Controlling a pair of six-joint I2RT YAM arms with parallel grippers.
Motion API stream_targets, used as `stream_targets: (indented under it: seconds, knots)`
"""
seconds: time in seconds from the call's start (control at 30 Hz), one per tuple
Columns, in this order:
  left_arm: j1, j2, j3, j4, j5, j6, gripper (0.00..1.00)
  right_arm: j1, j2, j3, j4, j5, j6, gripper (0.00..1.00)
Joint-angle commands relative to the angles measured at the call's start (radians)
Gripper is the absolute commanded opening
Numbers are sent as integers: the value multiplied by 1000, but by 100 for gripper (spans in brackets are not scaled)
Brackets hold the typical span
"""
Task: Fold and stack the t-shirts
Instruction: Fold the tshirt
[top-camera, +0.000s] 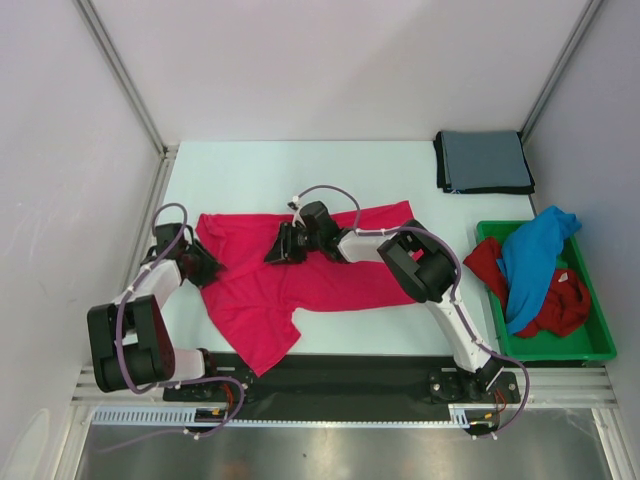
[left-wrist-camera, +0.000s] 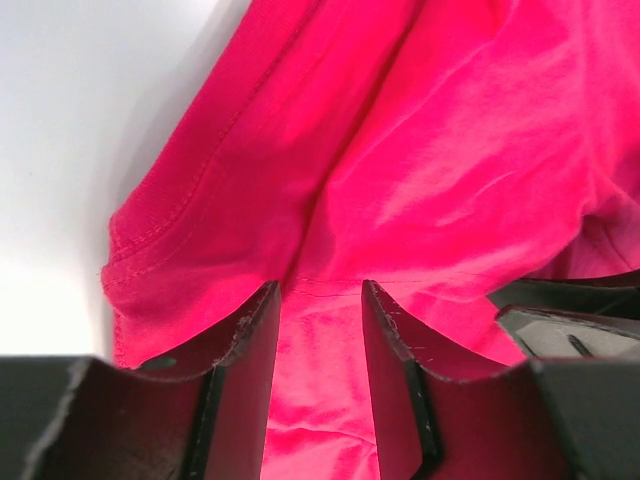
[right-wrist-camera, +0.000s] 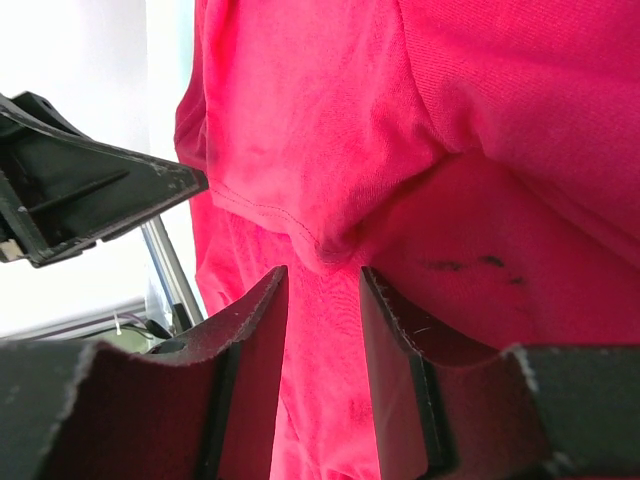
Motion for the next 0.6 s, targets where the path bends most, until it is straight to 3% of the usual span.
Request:
stream_targets:
  seconds: [0.0,0.23,0.57]
  knots:
    - [-4,10,-16,5,-18,-5,44,6,7,34,31,-4,7,41]
    - [-5,47,-30,40,-10,3,35,19,18,46,22,-3,9,47]
    - [-4,-12,-36,34,-4,-4,26,24,39,63,8,12,17,43]
